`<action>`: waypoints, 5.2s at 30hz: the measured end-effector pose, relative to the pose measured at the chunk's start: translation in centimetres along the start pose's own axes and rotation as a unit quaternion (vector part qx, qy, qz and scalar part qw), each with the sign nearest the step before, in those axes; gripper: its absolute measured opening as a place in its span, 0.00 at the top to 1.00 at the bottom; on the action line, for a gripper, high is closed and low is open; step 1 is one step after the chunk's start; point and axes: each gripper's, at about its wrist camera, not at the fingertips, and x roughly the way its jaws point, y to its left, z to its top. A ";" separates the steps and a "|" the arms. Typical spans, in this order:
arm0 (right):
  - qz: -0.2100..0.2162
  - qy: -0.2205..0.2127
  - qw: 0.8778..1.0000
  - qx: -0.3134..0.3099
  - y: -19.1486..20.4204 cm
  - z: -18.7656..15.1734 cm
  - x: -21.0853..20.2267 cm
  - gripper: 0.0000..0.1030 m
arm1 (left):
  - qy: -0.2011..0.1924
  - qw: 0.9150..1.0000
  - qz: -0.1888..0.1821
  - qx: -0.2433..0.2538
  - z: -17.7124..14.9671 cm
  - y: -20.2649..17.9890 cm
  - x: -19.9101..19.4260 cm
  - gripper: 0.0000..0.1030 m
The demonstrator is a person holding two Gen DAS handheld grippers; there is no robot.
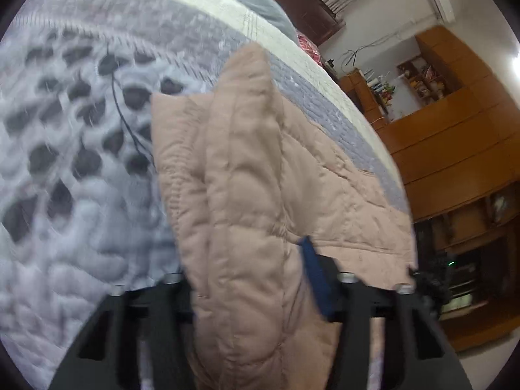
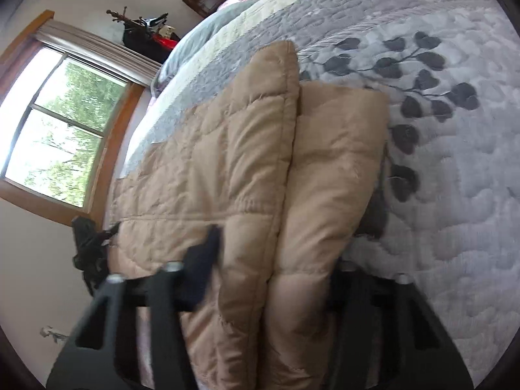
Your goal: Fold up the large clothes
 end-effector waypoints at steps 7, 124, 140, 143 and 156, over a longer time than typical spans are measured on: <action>-0.004 -0.019 0.999 -0.036 3.5 -0.6 -3.1 0.84 | -0.035 0.999 -0.024 -0.008 -0.9 -1.9 -2.4 0.84; -0.157 0.097 0.969 -0.164 8.1 -25.9 -6.0 0.77 | -0.228 0.952 0.027 -0.203 -33.9 6.3 -16.1 0.85; -0.162 0.078 0.970 -0.163 7.7 -26.7 -5.5 0.78 | -0.218 0.960 0.015 -0.178 -33.9 7.2 -15.6 0.85; -0.160 0.074 0.971 -0.160 7.5 -26.8 -5.7 0.78 | -0.219 0.960 0.019 -0.172 -33.7 7.5 -15.9 0.86; -0.153 0.077 0.975 -0.143 7.9 -27.0 -6.1 0.77 | -0.288 0.956 0.037 0.051 -33.4 -6.5 -20.8 0.89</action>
